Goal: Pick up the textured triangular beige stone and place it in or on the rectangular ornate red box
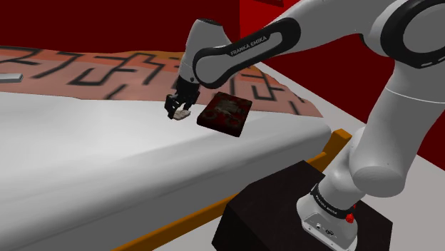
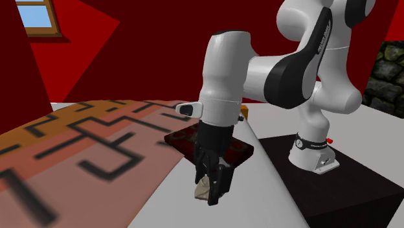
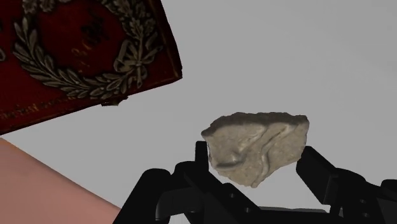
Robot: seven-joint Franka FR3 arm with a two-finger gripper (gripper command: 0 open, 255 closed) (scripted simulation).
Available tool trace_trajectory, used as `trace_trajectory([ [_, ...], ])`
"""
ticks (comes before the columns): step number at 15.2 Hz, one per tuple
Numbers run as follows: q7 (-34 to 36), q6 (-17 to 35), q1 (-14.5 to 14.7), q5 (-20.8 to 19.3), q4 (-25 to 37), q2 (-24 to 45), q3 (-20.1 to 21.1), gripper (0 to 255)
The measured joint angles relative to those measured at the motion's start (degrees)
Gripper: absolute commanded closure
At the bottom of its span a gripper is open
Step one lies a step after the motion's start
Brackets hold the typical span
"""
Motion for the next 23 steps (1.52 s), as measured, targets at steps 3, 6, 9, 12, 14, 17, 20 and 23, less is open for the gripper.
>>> trace_trajectory([
  [3, -0.1, -2.1, -0.1, 0.3, 0.7, -1.4, 0.1, 255],
  [6, -0.2, -4.2, -0.2, 0.5, 1.8, -2.5, 0.1, 255],
  [9, -0.1, -6.4, -0.2, 0.6, 3.1, -3.4, 0.1, 255],
  [12, -0.2, -8.5, -0.3, 0.7, 4.2, -4.3, 0.1, 255],
  [14, 0.1, -9.9, -0.2, 0.8, 5.0, -5.0, 0.2, 255],
  [17, -0.7, -11.3, -0.6, 1.1, 5.4, -5.9, -0.1, 255],
  [20, -4.4, -11.3, -2.3, 2.8, 1.7, -9.4, -1.4, 255],
  [23, -8.7, -11.4, -3.9, 4.4, -2.3, -13.3, -3.2, 255],
])
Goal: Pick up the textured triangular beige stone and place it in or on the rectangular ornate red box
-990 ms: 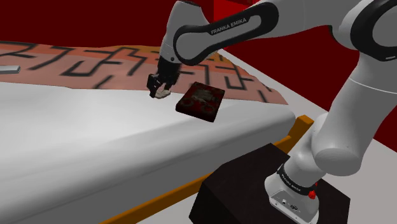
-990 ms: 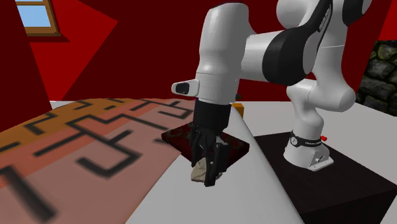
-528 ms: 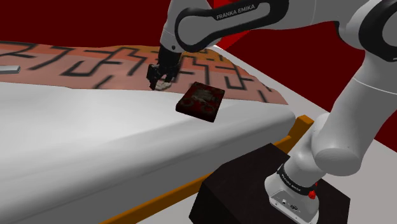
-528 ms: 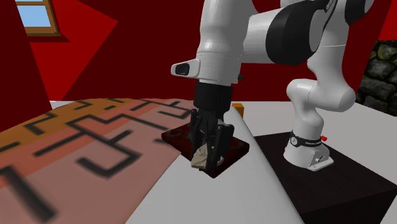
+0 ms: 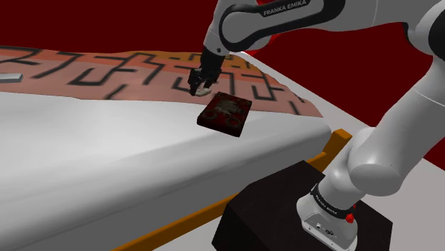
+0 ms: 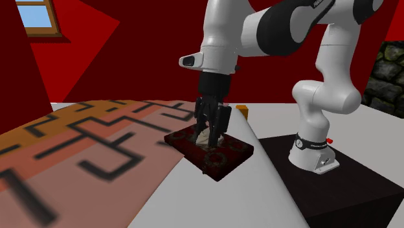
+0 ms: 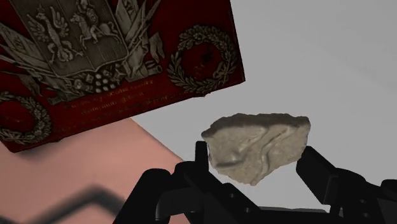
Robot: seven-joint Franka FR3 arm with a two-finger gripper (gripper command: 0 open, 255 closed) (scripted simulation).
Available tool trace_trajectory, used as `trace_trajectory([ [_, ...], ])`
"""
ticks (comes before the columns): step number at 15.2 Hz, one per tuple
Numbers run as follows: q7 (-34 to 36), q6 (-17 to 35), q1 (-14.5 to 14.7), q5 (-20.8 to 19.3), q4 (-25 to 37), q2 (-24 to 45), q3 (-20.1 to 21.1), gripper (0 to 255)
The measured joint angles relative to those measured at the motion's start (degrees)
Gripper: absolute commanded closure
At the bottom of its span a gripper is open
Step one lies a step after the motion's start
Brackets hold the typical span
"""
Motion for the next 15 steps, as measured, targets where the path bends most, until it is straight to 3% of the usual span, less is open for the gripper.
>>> trace_trajectory([
  [10, -15.1, -1.7, -5.5, 2.7, -8.8, -8.8, -8.1, 255],
  [15, -17.4, 1.3, -6.0, 3.3, -12.0, -8.7, -9.1, 255],
])
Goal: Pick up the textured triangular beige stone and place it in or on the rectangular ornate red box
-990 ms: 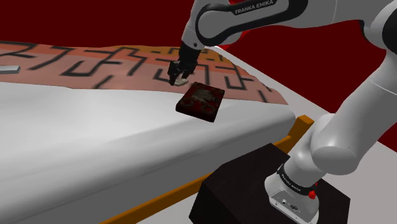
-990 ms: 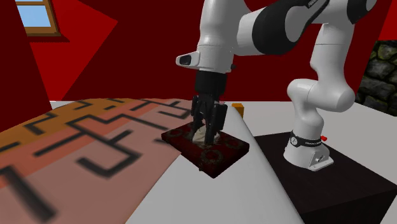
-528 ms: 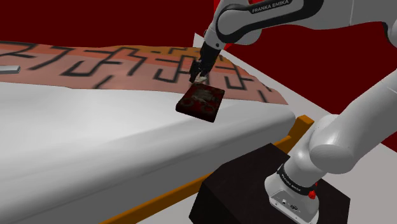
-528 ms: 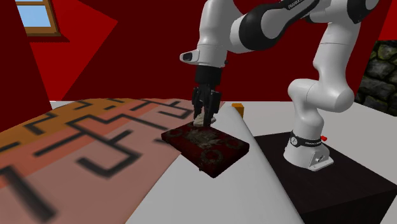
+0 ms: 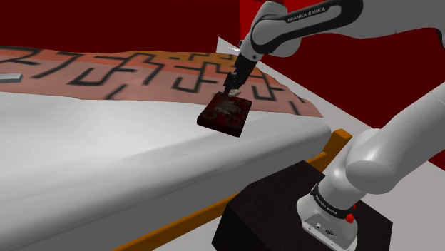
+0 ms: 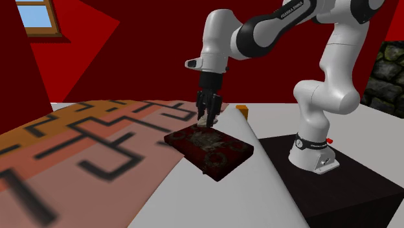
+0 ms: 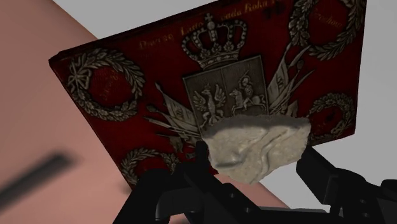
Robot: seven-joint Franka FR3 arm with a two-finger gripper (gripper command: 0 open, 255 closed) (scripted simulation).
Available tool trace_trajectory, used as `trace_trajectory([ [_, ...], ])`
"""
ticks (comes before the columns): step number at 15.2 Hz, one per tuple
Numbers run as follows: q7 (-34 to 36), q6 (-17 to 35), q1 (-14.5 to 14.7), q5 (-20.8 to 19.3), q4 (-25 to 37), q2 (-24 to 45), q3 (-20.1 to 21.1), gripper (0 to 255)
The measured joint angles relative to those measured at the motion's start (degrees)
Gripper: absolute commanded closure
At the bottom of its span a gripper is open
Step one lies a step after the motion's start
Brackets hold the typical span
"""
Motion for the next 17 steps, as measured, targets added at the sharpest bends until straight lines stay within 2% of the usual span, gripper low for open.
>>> trace_trajectory([
  [10, -1.6, 7.4, 0.4, 1.4, -4.0, 3.5, 0.0, 255],
  [16, -1.9, 8.3, 0.5, 1.6, -4.4, 3.9, 0.0, 255],
  [17, -1.9, 8.3, 0.5, 1.6, -4.4, 3.9, 0.0, 0],
])
